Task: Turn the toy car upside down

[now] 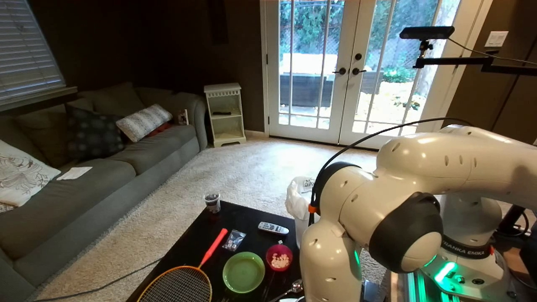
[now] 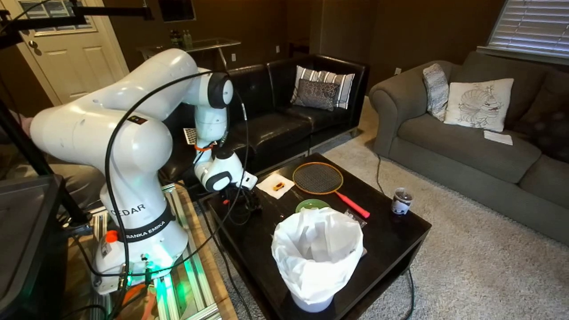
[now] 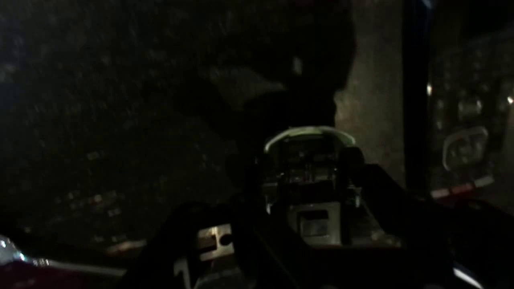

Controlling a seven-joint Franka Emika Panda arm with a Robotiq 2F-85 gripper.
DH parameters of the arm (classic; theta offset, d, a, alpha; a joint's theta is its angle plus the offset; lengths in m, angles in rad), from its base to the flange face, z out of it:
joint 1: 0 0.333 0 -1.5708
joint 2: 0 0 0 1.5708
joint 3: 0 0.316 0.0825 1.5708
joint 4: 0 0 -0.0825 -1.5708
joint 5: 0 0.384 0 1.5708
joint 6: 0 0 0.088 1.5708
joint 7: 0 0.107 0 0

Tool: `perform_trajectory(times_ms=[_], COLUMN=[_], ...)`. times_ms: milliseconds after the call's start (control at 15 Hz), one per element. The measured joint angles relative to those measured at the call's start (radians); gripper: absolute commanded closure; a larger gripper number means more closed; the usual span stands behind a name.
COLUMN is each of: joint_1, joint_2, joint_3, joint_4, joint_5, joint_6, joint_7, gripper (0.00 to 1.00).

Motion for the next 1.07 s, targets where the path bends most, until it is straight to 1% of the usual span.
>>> perform_trajectory(times_ms=[67, 267, 333, 400, 467, 600, 733, 1067], joint_1=[0.000, -0.003, -0.003, -0.003, -0.003, 0.003, 0.028, 0.152], joint_2=[0.014, 0.007, 0.005, 0.003, 0.002, 0.015, 0.027, 0.011], joint_3=[0.004, 0.001, 0.000, -0.001, -0.003, -0.018, -0.054, -0.184], joint_4=[0.006, 0.006, 0.007, 0.006, 0.007, 0.007, 0.003, -0.017], joint_5=[0.000, 0.000, 0.000, 0.000, 0.000, 0.000, 0.001, 0.035], joint_6=[-0.004, -0.027, -0.034, -0.038, -0.048, -0.095, -0.118, -0.127], joint_7=[0.002, 0.003, 0.004, 0.004, 0.004, 0.004, 0.007, 0.015], gripper=[0.59, 0.59, 0.20, 0.08, 0.02, 0.00, 0.00, 0.00])
